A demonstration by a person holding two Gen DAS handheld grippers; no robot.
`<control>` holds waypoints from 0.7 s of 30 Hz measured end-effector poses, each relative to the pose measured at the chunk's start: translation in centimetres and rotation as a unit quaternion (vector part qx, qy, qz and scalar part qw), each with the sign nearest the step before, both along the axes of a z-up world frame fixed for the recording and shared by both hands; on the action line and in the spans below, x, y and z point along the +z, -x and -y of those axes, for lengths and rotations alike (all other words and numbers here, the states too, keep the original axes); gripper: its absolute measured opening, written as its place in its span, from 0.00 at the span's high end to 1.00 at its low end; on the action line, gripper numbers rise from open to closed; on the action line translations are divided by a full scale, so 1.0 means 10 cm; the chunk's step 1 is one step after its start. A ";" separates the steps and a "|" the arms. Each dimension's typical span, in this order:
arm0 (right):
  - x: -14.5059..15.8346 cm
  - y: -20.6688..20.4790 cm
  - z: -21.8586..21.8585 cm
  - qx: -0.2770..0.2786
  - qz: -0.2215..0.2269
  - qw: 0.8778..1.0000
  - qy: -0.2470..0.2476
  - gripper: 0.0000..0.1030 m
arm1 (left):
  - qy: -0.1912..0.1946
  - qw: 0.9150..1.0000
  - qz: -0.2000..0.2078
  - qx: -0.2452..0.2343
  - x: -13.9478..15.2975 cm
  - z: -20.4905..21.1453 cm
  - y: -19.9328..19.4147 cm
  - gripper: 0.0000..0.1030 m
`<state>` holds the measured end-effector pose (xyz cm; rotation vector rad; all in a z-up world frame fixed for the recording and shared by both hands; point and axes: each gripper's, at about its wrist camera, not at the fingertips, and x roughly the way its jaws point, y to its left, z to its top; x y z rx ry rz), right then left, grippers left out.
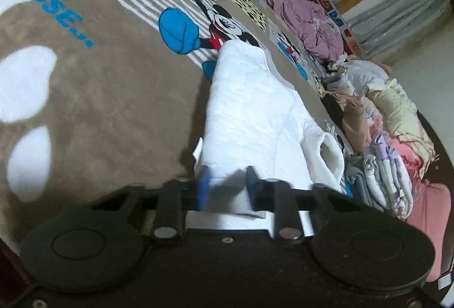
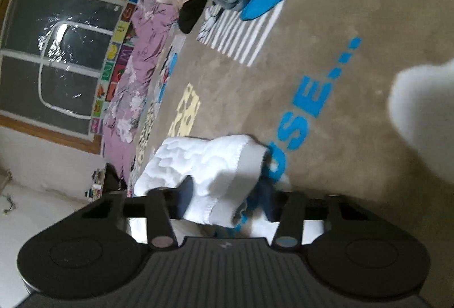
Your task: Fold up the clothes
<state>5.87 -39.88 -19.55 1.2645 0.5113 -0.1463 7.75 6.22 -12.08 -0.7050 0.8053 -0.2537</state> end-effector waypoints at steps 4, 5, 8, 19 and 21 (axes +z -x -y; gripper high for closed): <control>0.05 -0.09 0.01 0.008 0.012 1.000 0.020 0.91 | -0.002 0.999 0.026 0.021 0.08 -0.16 0.02 1.00; 0.10 -0.10 0.04 0.005 0.018 0.999 0.028 0.91 | -0.002 0.999 0.033 0.027 0.10 -0.20 0.03 1.00; 0.23 -0.16 0.21 -0.013 0.033 0.998 0.046 0.91 | -0.002 0.998 0.041 0.054 0.14 -0.35 0.03 1.00; 0.00 -0.20 0.57 -0.041 0.016 0.998 0.049 0.39 | -0.023 0.999 0.015 -0.027 0.01 0.08 0.00 0.50; -0.05 -0.16 0.53 -0.030 0.031 0.997 0.062 0.42 | -0.042 0.999 0.014 -0.031 -0.03 0.19 0.00 0.67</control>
